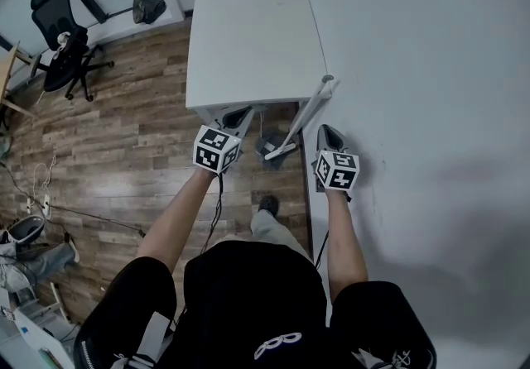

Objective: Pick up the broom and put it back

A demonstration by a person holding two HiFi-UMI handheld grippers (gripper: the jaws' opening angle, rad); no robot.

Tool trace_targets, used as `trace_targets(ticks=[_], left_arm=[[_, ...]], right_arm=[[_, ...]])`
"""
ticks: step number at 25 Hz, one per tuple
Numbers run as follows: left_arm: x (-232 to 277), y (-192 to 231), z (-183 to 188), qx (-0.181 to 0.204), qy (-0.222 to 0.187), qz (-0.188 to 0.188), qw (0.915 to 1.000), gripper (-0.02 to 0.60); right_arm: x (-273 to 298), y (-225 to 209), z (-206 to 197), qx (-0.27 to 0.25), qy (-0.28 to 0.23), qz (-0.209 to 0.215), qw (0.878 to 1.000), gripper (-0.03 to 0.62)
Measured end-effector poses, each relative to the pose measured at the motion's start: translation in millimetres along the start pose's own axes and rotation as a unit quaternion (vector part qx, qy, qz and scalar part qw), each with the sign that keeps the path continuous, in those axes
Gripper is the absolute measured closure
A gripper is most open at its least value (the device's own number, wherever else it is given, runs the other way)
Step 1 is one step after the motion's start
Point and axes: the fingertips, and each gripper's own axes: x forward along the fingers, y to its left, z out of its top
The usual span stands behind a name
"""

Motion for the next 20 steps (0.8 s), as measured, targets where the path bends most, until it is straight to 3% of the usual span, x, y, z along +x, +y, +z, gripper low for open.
trace_targets(ticks=[14,15,16,17,20], left_arm=[[25.6,4.9,-22.2,-0.018,0.011,0.014,0.9997,0.569],[26.4,6.1,-23.3,-0.019,0.012,0.015,0.9996,0.569],[27.3,7.5,-24.1,-0.02,0.013,0.016,0.9996,0.571],[28.6,8.9,-24.5,-0.021,0.013,0.016,0.9996,0.571],[35.5,13.9,-26.4,-0.023,0.013,0.016,0.9995,0.569]], right_arm=[[44.2,-18.3,-19.8,0.01,0.012,0.01,1.0,0.563],[47.9,-18.0,-20.3,0.012,0.015,0.014,1.0,0.536],[51.8,-17.6,-20.6,0.015,0.017,0.018,1.0,0.453],[55.7,-17.7,-20.8,0.016,0.02,0.02,0.999,0.415],[70.0,-22.5,-23.5,0.014,0.028,0.015,0.999,0.405]])
